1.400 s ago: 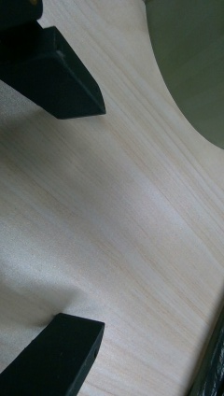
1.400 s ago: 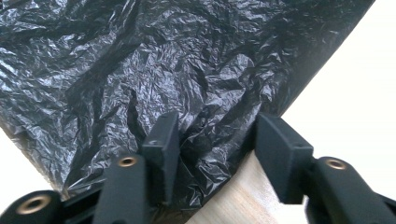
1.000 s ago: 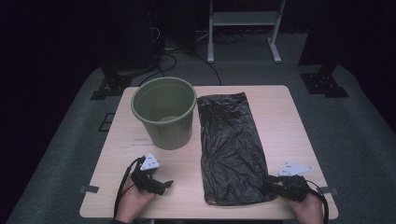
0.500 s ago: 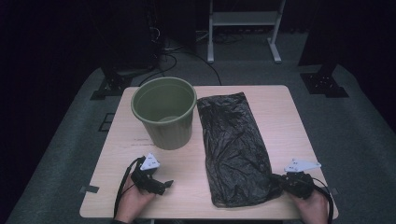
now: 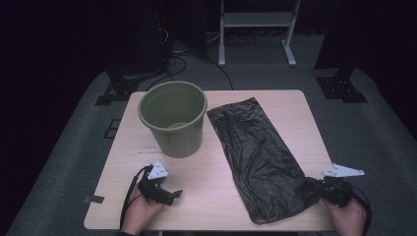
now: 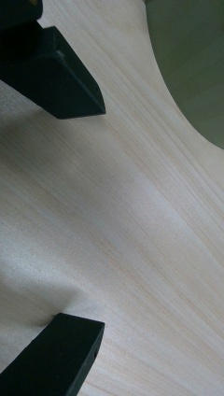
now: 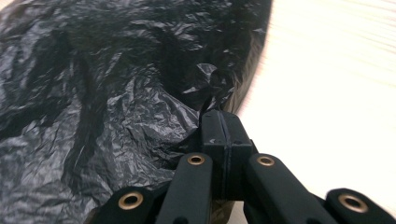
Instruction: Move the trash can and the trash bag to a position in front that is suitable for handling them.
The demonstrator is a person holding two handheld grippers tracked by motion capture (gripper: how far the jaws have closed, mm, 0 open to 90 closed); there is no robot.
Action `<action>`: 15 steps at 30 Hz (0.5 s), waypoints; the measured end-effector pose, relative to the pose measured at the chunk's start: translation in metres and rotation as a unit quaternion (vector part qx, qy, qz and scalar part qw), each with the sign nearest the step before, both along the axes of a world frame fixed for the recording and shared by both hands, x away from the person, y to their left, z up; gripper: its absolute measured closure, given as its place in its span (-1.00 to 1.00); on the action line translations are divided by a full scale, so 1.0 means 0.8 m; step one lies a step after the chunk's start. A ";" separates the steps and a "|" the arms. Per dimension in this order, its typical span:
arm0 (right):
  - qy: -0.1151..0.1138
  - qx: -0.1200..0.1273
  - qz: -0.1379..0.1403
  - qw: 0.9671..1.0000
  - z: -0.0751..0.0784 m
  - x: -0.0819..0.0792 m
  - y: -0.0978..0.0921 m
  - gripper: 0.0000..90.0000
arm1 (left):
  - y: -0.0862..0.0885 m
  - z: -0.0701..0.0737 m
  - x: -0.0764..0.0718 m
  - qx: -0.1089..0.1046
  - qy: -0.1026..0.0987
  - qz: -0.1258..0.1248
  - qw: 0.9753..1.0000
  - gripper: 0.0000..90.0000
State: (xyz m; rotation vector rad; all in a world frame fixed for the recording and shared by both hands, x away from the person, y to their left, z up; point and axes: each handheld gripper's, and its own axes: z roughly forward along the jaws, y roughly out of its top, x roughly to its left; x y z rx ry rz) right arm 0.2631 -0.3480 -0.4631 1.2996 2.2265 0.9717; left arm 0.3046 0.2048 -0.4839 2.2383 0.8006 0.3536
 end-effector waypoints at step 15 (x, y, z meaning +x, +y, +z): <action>0.012 0.001 -0.029 0.999 -0.006 -0.021 -0.040 0.99 | 0.000 0.000 0.000 0.000 0.000 0.000 1.000 -1.00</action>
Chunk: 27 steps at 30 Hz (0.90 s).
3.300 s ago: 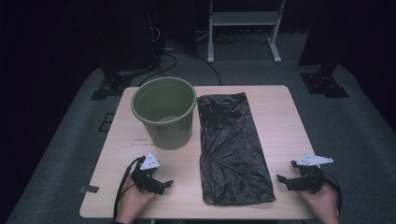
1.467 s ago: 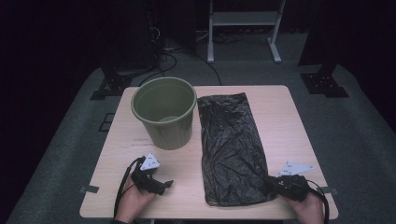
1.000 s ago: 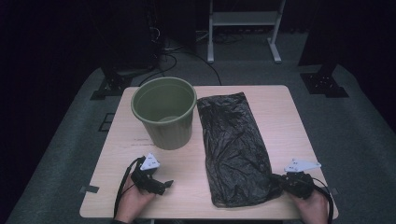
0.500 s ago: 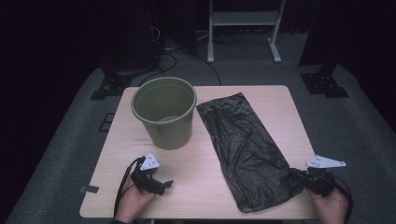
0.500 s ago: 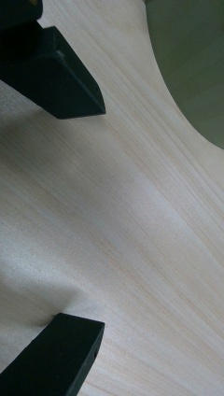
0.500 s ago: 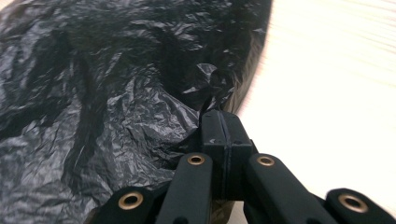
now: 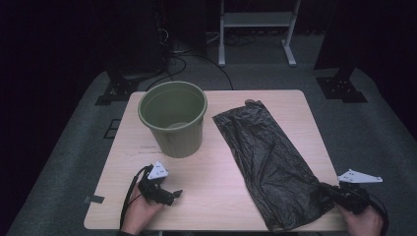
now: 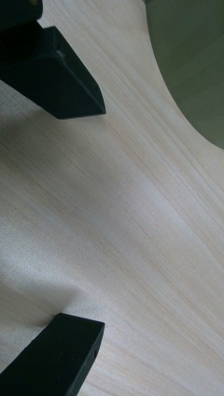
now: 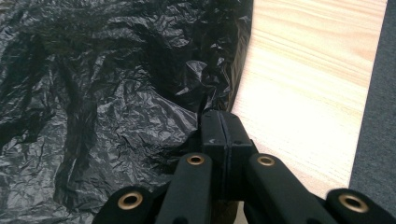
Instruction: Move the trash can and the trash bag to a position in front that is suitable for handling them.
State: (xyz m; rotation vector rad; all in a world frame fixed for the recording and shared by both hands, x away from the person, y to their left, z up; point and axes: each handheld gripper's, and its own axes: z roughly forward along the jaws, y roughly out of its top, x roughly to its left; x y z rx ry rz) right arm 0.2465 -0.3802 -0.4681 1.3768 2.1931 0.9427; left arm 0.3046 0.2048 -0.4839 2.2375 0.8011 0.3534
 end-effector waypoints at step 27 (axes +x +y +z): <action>-0.011 0.017 0.029 0.999 0.028 0.036 0.061 -0.78 | 0.000 0.000 0.000 0.000 0.000 0.000 1.000 -1.00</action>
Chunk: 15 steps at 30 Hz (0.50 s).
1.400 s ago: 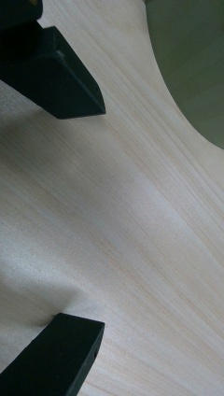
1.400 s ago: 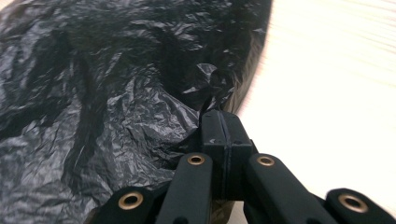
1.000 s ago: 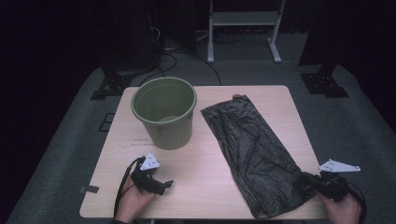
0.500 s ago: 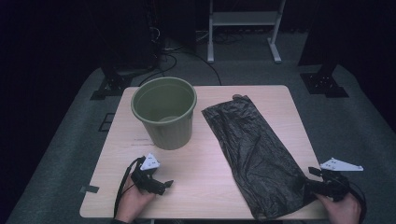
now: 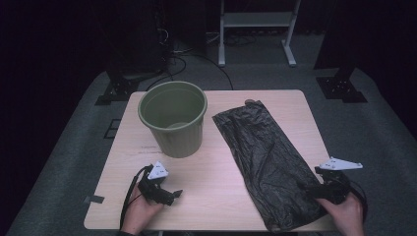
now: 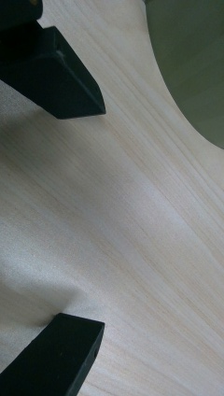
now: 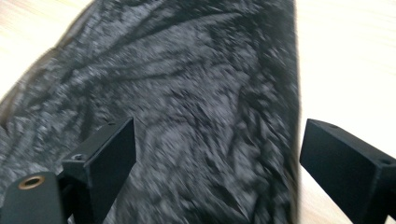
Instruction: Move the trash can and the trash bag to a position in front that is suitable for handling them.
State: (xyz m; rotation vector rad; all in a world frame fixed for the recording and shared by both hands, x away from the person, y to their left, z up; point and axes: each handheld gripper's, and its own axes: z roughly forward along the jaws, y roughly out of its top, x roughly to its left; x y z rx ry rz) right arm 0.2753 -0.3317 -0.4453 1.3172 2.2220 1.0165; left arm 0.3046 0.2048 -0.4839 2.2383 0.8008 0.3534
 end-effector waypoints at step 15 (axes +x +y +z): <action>0.007 -0.016 0.043 0.999 -0.007 0.063 0.079 -0.78 | 0.000 0.000 0.000 0.000 0.000 0.000 1.000 -1.00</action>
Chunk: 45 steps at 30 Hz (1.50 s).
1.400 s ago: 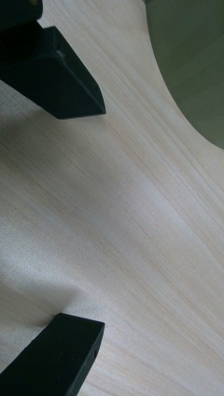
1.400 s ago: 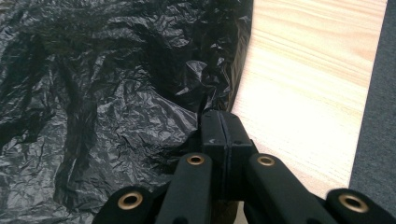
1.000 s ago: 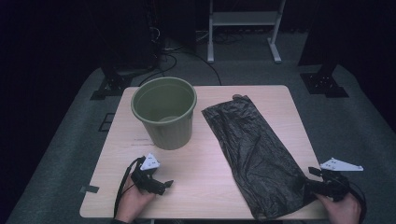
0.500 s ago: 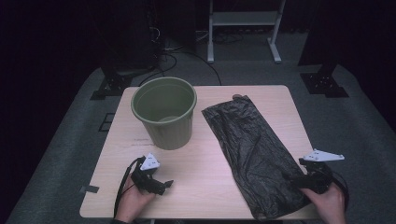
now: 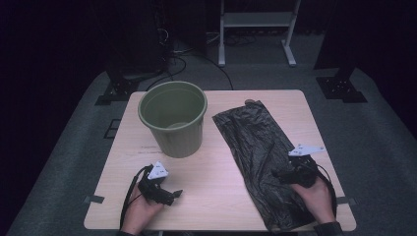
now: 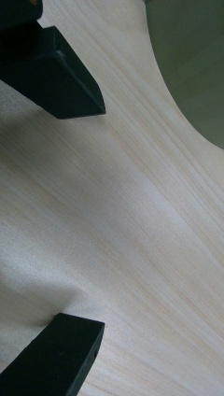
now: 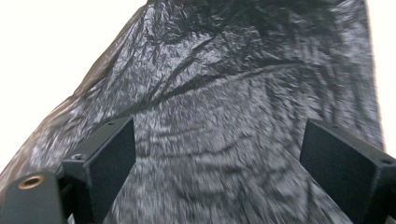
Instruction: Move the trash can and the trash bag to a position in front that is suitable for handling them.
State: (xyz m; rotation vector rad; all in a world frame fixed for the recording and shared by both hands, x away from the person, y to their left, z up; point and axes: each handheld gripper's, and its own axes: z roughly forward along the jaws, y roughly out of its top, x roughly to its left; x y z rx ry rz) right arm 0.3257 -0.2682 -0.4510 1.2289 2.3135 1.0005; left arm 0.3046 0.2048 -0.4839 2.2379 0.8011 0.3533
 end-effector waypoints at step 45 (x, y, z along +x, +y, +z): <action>-0.012 -0.004 -0.012 1.000 -0.044 0.031 0.013 -0.78 | 0.015 0.040 -0.002 -0.051 0.000 0.018 0.999 -1.00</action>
